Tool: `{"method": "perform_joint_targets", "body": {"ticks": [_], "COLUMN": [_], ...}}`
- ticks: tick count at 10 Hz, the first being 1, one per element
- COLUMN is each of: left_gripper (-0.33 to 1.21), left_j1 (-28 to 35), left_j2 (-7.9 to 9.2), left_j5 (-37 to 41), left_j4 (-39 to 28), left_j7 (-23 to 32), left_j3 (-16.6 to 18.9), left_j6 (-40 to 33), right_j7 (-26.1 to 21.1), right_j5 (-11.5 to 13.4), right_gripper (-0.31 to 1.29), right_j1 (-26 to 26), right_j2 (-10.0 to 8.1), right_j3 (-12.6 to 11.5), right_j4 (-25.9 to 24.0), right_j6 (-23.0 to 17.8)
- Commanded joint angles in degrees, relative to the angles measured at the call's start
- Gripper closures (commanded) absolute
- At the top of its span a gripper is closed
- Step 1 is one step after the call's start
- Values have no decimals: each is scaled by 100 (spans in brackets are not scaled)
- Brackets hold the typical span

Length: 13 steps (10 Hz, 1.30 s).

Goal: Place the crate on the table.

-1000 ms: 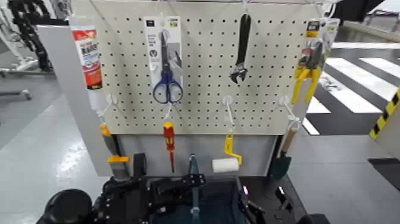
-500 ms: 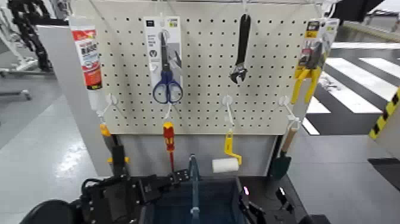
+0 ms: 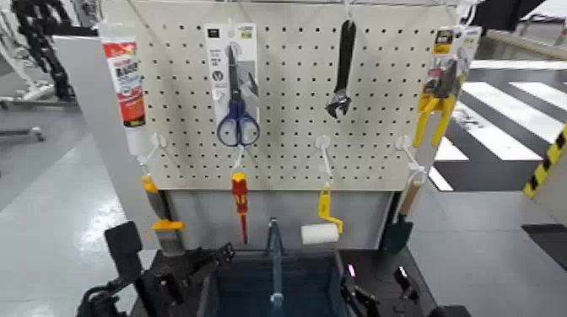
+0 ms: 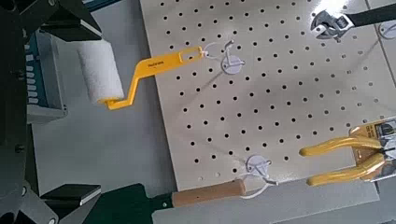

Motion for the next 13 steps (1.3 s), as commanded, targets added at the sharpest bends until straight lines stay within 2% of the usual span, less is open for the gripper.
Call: {"method": "perform_joint_targets", "body": {"ticks": [1, 3, 4, 8, 13], "left_gripper": [35, 35, 35, 35, 35], "left_j1": [660, 1003, 1082, 1460, 1654], "left_j2": [-241, -505, -522, -470, -417], "left_j5": [-1384, -2491, -2851, -3502, -3563], "left_j4": [-196, -196, -135, -73, -21], "left_j7": [214, 319, 345, 952, 1347], "left_j3": [-94, -85, -103, -349, -446], "left_j6": [-1743, -2903, -3272, -4213, -4406], "right_j7": [0, 0, 0, 0, 9], "right_j5": [2, 2, 2, 2, 2], "right_gripper": [14, 15, 15, 14, 14], "right_j1": [25, 25, 33, 51, 51], "right_j2": [0, -9, -9, -18, -26], "right_j3": [-17, -26, -35, -61, -61], "right_j4": [-24, -24, -24, -33, -33], "right_j6": [-9, -9, -18, -44, -53]}}
